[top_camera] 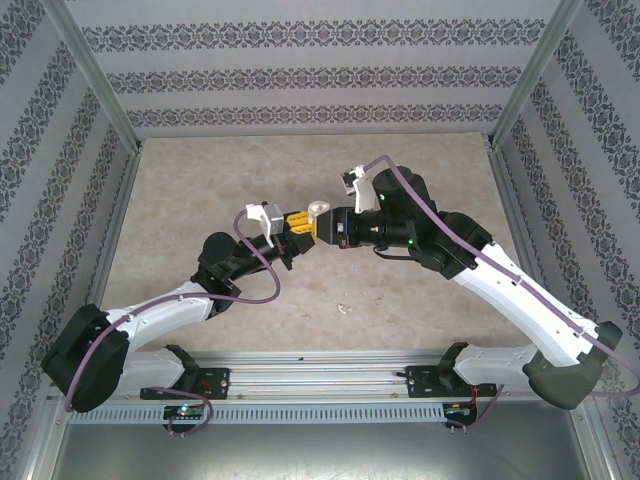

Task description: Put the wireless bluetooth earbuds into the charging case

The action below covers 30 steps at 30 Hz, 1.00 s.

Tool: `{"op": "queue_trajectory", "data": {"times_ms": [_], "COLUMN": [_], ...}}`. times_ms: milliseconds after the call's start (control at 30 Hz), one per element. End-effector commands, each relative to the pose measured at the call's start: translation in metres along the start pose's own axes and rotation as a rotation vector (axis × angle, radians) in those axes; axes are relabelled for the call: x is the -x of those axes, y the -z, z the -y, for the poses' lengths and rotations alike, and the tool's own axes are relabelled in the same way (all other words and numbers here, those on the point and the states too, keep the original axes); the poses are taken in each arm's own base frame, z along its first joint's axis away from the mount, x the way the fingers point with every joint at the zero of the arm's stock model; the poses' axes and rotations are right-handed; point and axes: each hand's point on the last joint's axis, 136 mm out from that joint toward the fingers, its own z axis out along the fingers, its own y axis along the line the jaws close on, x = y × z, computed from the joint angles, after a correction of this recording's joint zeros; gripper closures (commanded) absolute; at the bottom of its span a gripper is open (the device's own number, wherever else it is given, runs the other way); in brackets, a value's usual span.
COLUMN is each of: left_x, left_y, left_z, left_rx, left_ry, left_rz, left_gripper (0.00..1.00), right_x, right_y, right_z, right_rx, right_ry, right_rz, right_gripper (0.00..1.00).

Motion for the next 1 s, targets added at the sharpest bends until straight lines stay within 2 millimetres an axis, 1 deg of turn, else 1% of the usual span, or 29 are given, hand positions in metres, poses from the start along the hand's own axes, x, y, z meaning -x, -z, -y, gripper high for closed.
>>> {"op": "queue_trajectory", "data": {"times_ms": [0, 167, 300, 367, 433, 567, 733, 833, 967], "left_x": [0.011, 0.011, 0.012, 0.012, 0.013, 0.014, 0.014, 0.014, 0.015], "left_y": [-0.003, -0.003, -0.003, -0.004, -0.004, -0.004, -0.003, -0.004, -0.003], "left_z": [0.01, 0.01, 0.011, 0.011, 0.011, 0.013, 0.014, 0.015, 0.015], "left_rx": [-0.042, -0.041, -0.043, -0.047, -0.048, -0.054, -0.058, -0.063, -0.066], "left_ry": [-0.001, -0.001, -0.002, -0.004, -0.001, 0.0, 0.0, 0.0, 0.001], "left_rz": [0.029, 0.03, 0.029, 0.029, 0.029, 0.031, 0.031, 0.028, 0.029], "left_gripper": [1.0, 1.0, 1.0, 1.0, 1.0, 1.0, 1.0, 1.0, 1.0], "right_x": [0.007, 0.01, 0.016, 0.019, 0.021, 0.018, 0.018, 0.017, 0.012], "right_y": [0.003, 0.009, 0.024, 0.031, 0.033, 0.028, 0.019, 0.016, 0.008], "right_z": [-0.017, -0.02, -0.022, -0.016, -0.006, 0.003, 0.009, 0.015, 0.022], "right_rx": [0.051, 0.049, 0.023, -0.006, -0.033, -0.047, -0.056, -0.072, -0.08], "right_ry": [0.018, 0.027, 0.041, 0.042, 0.025, 0.005, 0.005, 0.006, -0.001], "right_rz": [0.011, 0.02, 0.056, 0.081, 0.089, 0.067, 0.043, 0.035, 0.008], "right_gripper": [0.74, 0.74, 0.74, 0.75, 0.75, 0.73, 0.64, 0.58, 0.56]}}
